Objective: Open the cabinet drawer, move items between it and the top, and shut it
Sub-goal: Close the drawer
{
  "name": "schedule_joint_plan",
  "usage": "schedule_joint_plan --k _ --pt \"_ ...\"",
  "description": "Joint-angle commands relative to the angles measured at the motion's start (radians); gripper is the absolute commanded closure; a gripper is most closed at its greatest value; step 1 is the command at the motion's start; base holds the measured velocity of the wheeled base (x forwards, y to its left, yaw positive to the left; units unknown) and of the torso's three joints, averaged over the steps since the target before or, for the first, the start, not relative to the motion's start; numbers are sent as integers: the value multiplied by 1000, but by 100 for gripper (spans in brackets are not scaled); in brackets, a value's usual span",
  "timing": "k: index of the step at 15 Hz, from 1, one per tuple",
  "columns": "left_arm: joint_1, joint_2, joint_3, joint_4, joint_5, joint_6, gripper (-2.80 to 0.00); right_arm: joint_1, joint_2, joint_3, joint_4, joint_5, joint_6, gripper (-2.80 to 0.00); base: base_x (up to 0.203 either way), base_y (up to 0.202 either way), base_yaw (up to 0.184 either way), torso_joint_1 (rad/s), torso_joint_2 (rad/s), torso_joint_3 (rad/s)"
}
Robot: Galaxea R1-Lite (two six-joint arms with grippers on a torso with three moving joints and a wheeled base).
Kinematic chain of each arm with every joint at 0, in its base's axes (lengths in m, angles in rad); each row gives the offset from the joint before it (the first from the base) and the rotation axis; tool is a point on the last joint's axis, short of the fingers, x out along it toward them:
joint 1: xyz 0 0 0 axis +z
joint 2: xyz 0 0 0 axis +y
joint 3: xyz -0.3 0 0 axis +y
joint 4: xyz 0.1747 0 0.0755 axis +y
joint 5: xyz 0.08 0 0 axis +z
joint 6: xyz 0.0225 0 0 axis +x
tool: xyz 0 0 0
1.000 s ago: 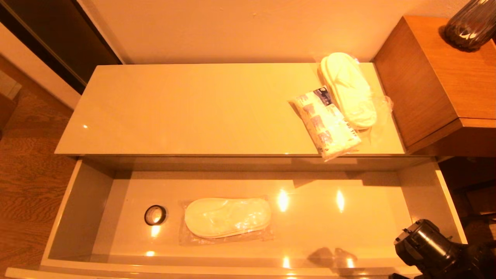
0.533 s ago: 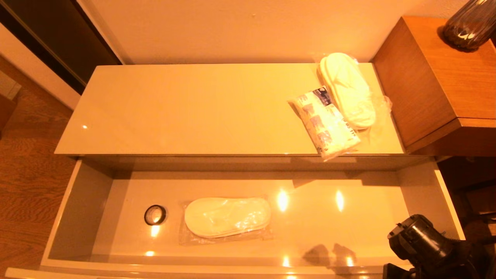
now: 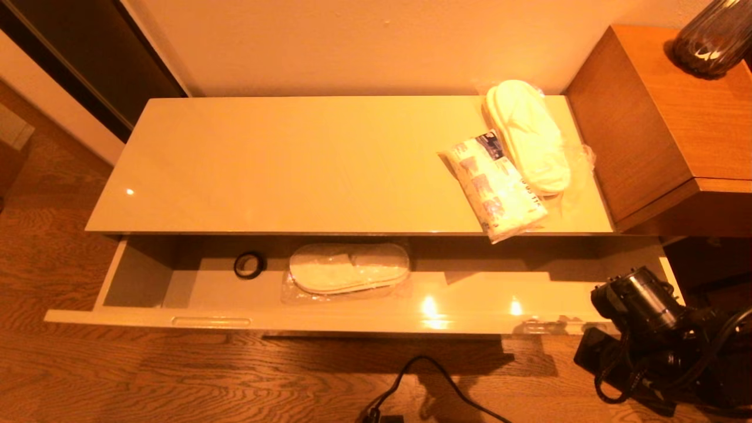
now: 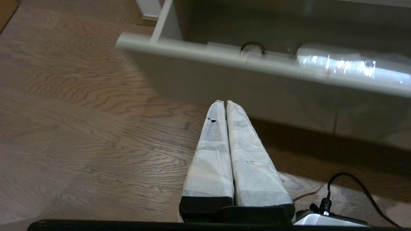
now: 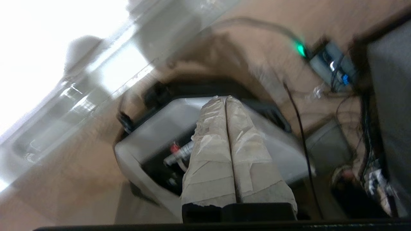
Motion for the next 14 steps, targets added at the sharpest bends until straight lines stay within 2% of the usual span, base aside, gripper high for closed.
schedule_joint_plan --k 1,3,4,8,14 --pt "1 -39 2 -1 0 -1 0 -63 -88 -41 22 3 -58 0 0 0 0 0 0 0" --pt "1 -39 2 -1 0 -1 0 -149 -166 -118 60 5 -164 0 0 0 0 0 0 0" --pt "1 -39 2 -1 0 -1 0 -166 -191 -148 95 6 -183 0 0 0 0 0 0 0" --pt "1 -39 2 -1 0 -1 0 -170 -240 -200 177 14 -190 0 0 0 0 0 0 0" --pt "1 -39 2 -1 0 -1 0 -169 -244 -185 170 18 -190 0 0 0 0 0 0 0"
